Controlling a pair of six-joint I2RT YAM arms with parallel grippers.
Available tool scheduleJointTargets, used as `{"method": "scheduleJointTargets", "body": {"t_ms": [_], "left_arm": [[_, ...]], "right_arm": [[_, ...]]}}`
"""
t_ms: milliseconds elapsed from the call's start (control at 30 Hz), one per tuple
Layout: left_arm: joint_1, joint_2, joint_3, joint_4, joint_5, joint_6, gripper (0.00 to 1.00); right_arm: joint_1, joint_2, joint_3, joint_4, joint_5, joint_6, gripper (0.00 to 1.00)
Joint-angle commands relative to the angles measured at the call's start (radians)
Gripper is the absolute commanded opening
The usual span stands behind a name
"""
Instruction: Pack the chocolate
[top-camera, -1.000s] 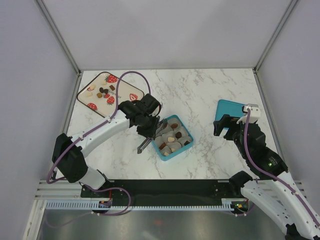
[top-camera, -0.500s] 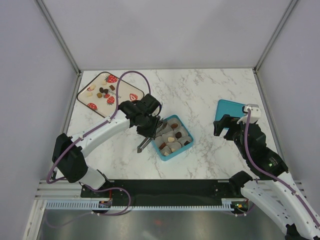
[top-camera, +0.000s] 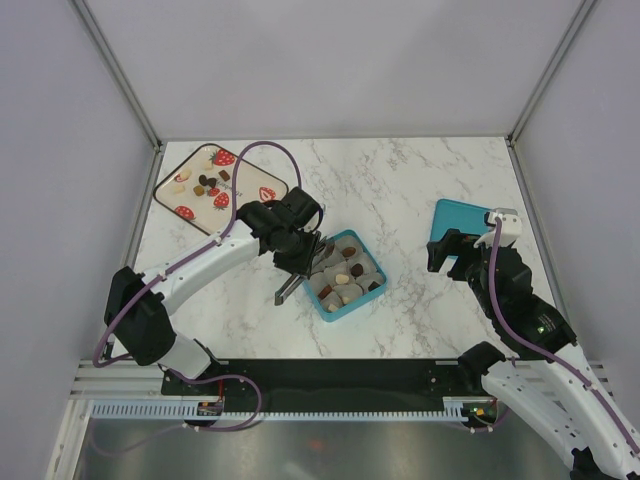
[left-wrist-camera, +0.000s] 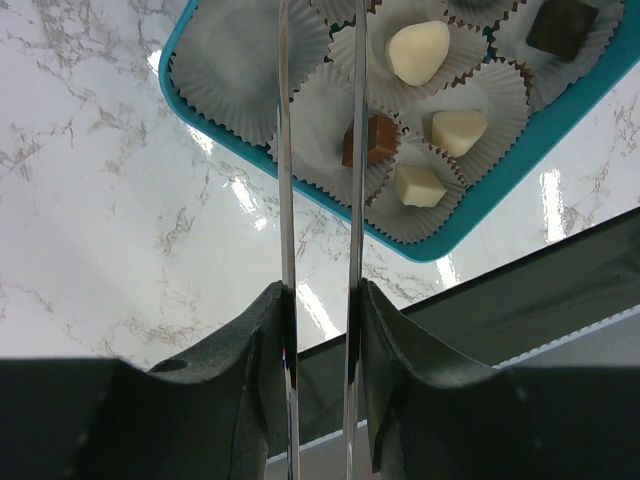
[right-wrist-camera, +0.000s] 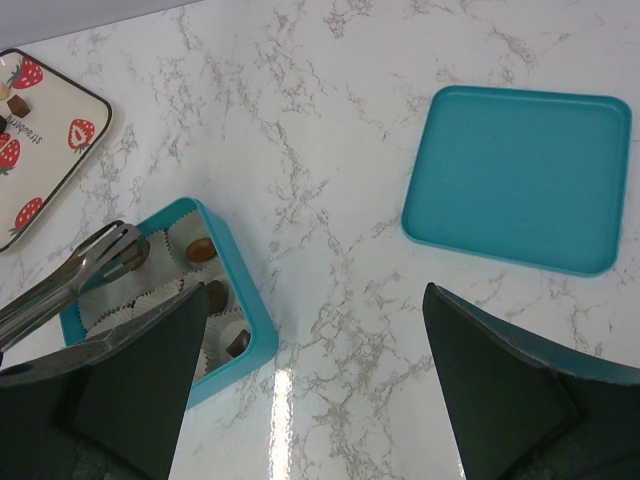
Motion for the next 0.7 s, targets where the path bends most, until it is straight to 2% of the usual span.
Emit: {"method": "scheduleJointTargets", "body": {"t_ms": [0,667], "left_arm": [[-0.005,-0.004,0.042,0.007,-0.023,-0.021,0.4],[-0.005,-0.006,0.045,0.007,-0.023,-0.021,0.4]], "right_arm": [[0.0,-0.008,0.03,0.016,0.007,0.003,0.97],[0.0,-0.011,0.019,0.016,0.007,0.004,0.97]]}}
